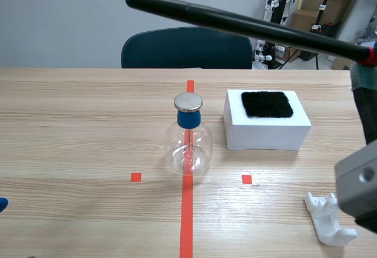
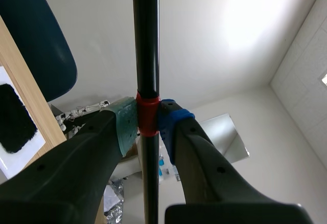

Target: Do the electroscope experiment. rub the rod on the fur

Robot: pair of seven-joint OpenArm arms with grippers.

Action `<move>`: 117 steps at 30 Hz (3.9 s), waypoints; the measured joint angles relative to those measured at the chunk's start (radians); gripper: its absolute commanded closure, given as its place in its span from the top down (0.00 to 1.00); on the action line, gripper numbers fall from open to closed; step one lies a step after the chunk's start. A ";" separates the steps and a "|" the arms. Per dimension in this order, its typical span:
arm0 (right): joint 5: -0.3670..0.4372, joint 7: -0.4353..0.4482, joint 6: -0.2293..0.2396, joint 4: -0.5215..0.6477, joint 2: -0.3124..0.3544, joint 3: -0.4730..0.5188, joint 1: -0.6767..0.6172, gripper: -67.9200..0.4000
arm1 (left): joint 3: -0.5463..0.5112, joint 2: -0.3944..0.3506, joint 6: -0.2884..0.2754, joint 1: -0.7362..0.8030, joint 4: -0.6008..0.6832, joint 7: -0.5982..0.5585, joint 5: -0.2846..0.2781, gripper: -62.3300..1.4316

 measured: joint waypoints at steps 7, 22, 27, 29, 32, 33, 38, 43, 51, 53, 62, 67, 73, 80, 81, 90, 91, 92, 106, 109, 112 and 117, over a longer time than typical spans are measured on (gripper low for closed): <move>0.000 0.000 0.000 0.000 0.000 0.000 0.000 0.01 | 0.000 0.000 0.000 0.000 0.000 0.000 0.000 1.00; -0.022 0.014 0.003 0.000 0.000 0.000 0.000 0.01 | 0.000 0.000 0.000 0.000 0.000 0.000 0.000 1.00; -0.022 0.007 0.003 0.000 0.015 0.000 0.000 0.01 | 0.000 0.000 0.000 0.000 0.000 0.000 0.000 1.00; -0.022 -0.004 0.003 0.000 0.035 0.000 0.001 0.01 | 0.000 0.000 0.000 0.000 0.000 0.000 0.000 1.00; -0.022 -0.089 0.005 0.000 0.069 0.000 0.034 0.01 | 0.000 0.000 0.000 0.000 0.000 0.000 0.000 1.00; -0.022 -0.134 0.005 0.000 0.082 0.000 0.062 0.01 | 0.000 0.000 0.000 0.000 0.000 0.000 0.000 1.00; -0.018 -0.304 0.063 -0.022 0.195 0.000 0.259 0.01 | 0.000 0.000 0.000 0.000 0.000 0.000 0.000 1.00; -0.019 -0.320 0.225 -0.159 0.383 -0.002 0.420 0.01 | 0.000 0.000 0.000 0.000 0.000 0.000 0.000 1.00; -0.053 -0.416 0.251 -0.433 0.499 -0.145 0.660 0.01 | 0.000 0.000 0.000 0.000 0.000 0.000 0.000 1.00; -0.070 -0.439 0.251 -0.502 0.505 -0.203 0.727 0.01 | 0.000 0.000 0.000 0.000 0.000 0.000 0.000 1.00; -0.177 -0.555 0.251 -0.804 0.507 -0.409 0.958 0.01 | 0.000 0.000 0.000 0.000 0.000 0.000 0.000 1.00; -0.205 -0.565 0.249 -0.883 0.507 -0.477 1.003 0.01 | 0.000 0.000 0.000 0.000 0.000 0.000 0.000 1.00; -0.268 -0.586 0.247 -0.906 0.493 -0.481 1.003 0.01 | 0.000 0.000 0.000 0.000 0.000 0.000 0.000 1.00; -0.336 -0.647 0.266 -0.905 0.494 -0.500 1.025 0.01 | 0.000 0.000 0.000 0.000 0.000 0.000 0.000 1.00; -0.338 -0.657 0.283 -0.905 0.494 -0.513 1.036 0.01 | 0.000 0.000 0.000 0.000 0.000 0.000 0.000 1.00; -0.347 -0.690 0.295 -0.905 0.542 -0.678 1.104 0.01 | 0.000 0.000 0.000 0.000 0.000 0.000 0.000 1.00; -0.345 -0.692 0.295 -0.905 0.549 -0.695 1.117 0.01 | 0.000 0.000 0.000 0.000 0.000 0.000 0.000 1.00; -0.344 -0.703 0.295 -0.905 0.551 -0.710 1.126 0.01 | 0.000 0.000 0.000 0.000 0.000 0.000 0.000 1.00; -0.239 -0.710 0.348 -0.913 0.586 -0.755 1.141 0.01 | 0.000 0.000 0.000 0.000 0.000 0.000 0.000 1.00; -0.244 -0.688 0.348 -0.913 0.581 -0.749 1.147 0.01 | 0.000 0.000 0.000 0.000 0.000 0.000 0.000 1.00; -0.245 -0.687 0.348 -0.913 0.566 -0.746 1.147 0.01 | 0.000 0.000 0.000 0.000 0.000 0.000 0.000 1.00; -0.182 -0.736 0.356 -0.912 0.569 -0.746 1.145 0.01 | 0.000 0.000 0.000 0.000 0.000 0.000 0.000 1.00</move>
